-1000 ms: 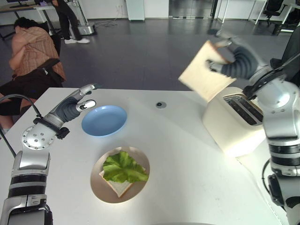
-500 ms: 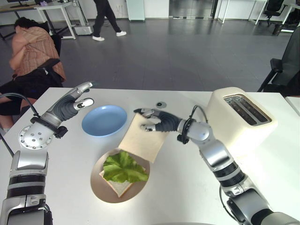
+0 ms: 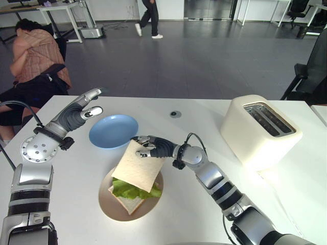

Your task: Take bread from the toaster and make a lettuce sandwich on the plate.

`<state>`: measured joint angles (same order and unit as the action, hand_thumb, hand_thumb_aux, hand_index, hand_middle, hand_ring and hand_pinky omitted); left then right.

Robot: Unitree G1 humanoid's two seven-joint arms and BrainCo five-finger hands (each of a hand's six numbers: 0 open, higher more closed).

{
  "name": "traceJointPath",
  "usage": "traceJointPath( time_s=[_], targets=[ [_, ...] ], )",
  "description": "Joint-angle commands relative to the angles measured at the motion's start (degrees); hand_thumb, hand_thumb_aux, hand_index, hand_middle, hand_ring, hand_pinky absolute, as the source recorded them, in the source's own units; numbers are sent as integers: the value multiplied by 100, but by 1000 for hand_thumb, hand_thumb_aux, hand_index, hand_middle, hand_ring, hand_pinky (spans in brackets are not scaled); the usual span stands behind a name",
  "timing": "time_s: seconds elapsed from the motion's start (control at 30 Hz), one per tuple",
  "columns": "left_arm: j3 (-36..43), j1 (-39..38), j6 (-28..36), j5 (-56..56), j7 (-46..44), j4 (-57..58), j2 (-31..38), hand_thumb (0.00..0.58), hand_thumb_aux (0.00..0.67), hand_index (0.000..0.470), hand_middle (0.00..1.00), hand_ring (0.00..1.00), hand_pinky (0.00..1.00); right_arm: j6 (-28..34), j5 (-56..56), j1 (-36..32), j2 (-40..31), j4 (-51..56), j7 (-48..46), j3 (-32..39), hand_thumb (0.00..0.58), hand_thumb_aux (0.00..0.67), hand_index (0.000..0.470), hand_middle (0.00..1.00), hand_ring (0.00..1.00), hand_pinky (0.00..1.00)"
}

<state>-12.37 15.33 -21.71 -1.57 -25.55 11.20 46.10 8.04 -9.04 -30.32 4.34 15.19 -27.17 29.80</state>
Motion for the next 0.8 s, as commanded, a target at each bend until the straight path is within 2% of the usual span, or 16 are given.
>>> traceJointPath(
  time_s=[0.03, 0.5, 0.67, 0.8],
  targets=[
    [-14, -135, 52, -49, 1, -74, -13, 0, 0, 0, 0, 0, 0, -125, -57, -83, 155, 454, -9, 76, 580, 670, 470, 0, 0, 0],
    [25, -270, 54, 132, -120, -512, -94, 0, 0, 0, 0, 0, 0, -731, -342, -174, 579, 2094, 84, 347, 580, 670, 470, 0, 0, 0],
    [295, -576, -137, 843, -715, -1825, -160, 0, 0, 0, 0, 0, 0, -1099, -510, -322, 597, 2684, 264, 384, 580, 670, 470, 0, 0, 0],
    [1042, -1128, -242, 1295, -1564, -3024, -73, 0, 0, 0, 0, 0, 0, -1292, -515, -463, 621, 3062, 380, 342, 580, 670, 470, 0, 0, 0]
  ],
)
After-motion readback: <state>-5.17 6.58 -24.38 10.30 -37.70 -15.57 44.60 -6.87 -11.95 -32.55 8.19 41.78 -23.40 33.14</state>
